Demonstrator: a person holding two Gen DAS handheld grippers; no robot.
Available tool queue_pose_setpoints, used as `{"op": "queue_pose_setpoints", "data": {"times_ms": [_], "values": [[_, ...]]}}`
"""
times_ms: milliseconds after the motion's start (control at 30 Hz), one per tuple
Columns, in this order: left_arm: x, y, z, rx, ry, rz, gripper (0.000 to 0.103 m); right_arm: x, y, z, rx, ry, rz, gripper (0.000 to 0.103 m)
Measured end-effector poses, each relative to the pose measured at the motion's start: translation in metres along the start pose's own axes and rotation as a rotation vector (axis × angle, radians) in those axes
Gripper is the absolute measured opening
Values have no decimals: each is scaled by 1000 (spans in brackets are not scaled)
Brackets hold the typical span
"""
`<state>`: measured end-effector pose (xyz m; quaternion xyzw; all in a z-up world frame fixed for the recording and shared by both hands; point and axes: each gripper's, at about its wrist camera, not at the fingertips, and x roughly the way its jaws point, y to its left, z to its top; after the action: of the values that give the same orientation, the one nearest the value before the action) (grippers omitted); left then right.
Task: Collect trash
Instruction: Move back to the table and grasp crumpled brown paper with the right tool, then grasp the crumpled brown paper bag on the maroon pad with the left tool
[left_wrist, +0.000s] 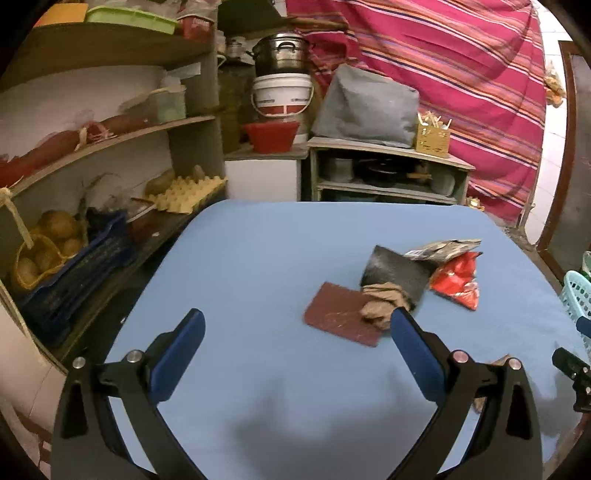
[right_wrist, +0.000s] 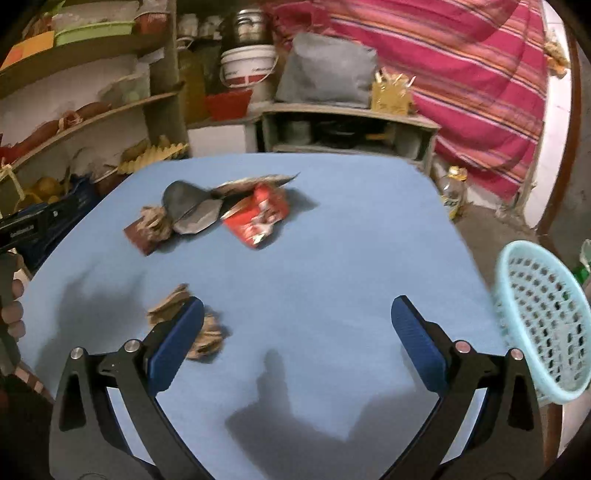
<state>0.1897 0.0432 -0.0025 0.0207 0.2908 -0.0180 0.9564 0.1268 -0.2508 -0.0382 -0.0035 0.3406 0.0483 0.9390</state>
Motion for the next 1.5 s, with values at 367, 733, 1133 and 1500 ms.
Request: {"op": "queue_pose_setpoints", "data": {"times_ms": [367,733,1133,1500], "values": [[-5,26,-15,26,27,22,98,36,39,-6,-70,92,15,99],[3,48,-20,-8,64,28,98,47,49,-2,-73,116,34,98],[21,38,-12,-15,95,-4,98,62,67,2,-113,158,136,69],[35,22,-5,-8,100,-45,98,62,79,11,-151,137,213,34]]}}
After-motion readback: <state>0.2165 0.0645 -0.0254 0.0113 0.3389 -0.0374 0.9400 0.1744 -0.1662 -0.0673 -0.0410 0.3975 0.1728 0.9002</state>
